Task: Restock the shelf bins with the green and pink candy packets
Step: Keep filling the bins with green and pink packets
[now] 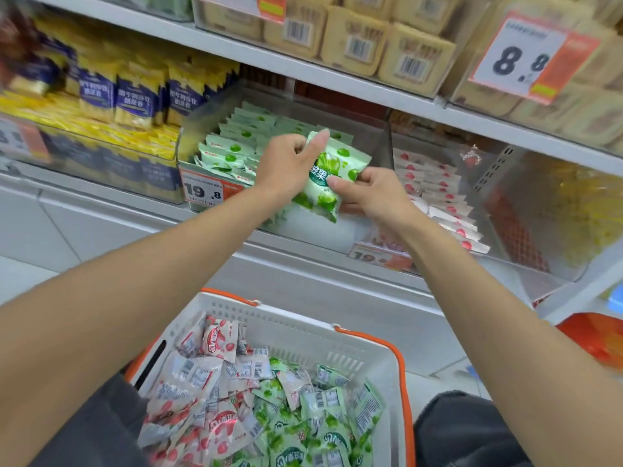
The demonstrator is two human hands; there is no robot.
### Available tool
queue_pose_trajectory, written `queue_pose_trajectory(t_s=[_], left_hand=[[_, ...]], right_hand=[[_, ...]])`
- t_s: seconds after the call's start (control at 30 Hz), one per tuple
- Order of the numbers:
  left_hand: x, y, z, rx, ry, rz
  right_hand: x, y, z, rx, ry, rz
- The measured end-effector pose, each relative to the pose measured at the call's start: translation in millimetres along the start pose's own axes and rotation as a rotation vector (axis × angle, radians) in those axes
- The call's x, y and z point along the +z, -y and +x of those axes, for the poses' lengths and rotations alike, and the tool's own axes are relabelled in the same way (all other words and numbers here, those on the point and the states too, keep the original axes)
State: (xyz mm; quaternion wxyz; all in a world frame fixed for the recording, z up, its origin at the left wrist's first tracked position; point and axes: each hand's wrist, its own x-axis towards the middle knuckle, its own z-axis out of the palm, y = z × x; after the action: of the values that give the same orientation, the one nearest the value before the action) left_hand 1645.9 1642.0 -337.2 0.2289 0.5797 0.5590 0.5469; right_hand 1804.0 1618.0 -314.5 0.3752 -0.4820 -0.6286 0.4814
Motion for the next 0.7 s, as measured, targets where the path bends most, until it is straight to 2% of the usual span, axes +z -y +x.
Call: queue_pose_trajectory(t_s=[0.13,0.17,0.27,0.33,0.5,0.63,0.7], left_hand=[[3.3,-6.5,34.2,-0.067,0.093,-0.065],[3.4,-3.0,39.0,-0.061,0.119,0.003],[-2.8,26.1,42.2,-0.001,0.099,0.415],[-9.9,47.8,35.1,0.061,0.037,0.575],[-13.4,67.5,14.2,0.281,-0.018,0.651],[-11.7,69.0,14.3,0.295,-0.025,0.654],[-11.5,69.3,13.6,0.300,-0.034,0.657]], right_hand=[[-13.5,4.3,40.6,-0.019,-0.085,-0.131],[-16.7,-1.0,54.5,-0.005,-0.132,-0.181],[-12.4,-14.2,91.4,0.125,-0.223,-0.306],[0.9,-20.9,109.1,0.247,-0.215,-0.373],[22.8,-41.8,130.5,0.397,-0.140,-0.462],[35.9,-48.9,132.5,0.464,-0.030,-0.496],[39.6,-53.6,135.0,0.474,-0.050,-0.526]])
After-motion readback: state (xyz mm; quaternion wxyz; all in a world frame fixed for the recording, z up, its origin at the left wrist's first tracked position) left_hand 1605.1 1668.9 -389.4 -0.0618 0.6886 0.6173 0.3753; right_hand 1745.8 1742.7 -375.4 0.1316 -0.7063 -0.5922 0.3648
